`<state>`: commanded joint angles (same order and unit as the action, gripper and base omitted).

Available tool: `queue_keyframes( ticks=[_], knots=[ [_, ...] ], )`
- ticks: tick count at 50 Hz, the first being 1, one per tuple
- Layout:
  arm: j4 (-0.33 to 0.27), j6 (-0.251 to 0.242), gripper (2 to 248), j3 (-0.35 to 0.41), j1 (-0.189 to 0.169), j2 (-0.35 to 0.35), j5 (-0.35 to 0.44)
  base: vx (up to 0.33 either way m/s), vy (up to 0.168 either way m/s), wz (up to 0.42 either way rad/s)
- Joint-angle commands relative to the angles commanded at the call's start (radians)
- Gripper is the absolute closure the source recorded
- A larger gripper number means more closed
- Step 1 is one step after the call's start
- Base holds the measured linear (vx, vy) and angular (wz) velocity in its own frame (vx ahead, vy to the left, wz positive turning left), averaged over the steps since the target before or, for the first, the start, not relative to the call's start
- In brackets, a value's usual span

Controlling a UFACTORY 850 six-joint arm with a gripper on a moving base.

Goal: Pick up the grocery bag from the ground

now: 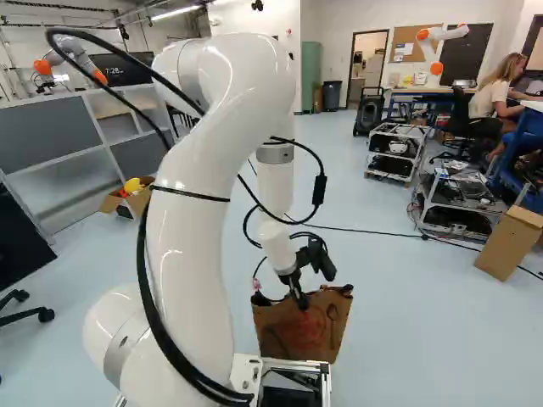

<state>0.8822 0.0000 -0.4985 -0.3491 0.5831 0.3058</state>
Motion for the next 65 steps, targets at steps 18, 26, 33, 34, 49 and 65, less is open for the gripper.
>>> queue_keyframes(
  ticks=[18, 26, 33, 34, 49, 65],
  knots=[
    [0.000, 0.000, 228, 0.122, 0.066, -0.129, 0.000, 0.000, 0.000, 0.000],
    [0.000, 0.000, 228, 0.171, 0.100, -0.187, 0.000, 0.000, 0.000, 0.000],
    [0.000, 0.000, 228, 0.215, 0.134, -0.243, 0.000, 0.000, 0.000, 0.000],
    [0.000, 0.000, 228, 0.221, 0.140, -0.251, 0.000, 0.000, 0.000, 0.000],
    [-0.002, 0.000, 228, 0.268, 0.179, -0.318, 0.001, 0.000, 0.000, 0.000],
    [-0.027, 0.000, 228, 0.272, 0.184, -0.333, 0.017, 0.000, 0.000, 0.000]
  ],
)
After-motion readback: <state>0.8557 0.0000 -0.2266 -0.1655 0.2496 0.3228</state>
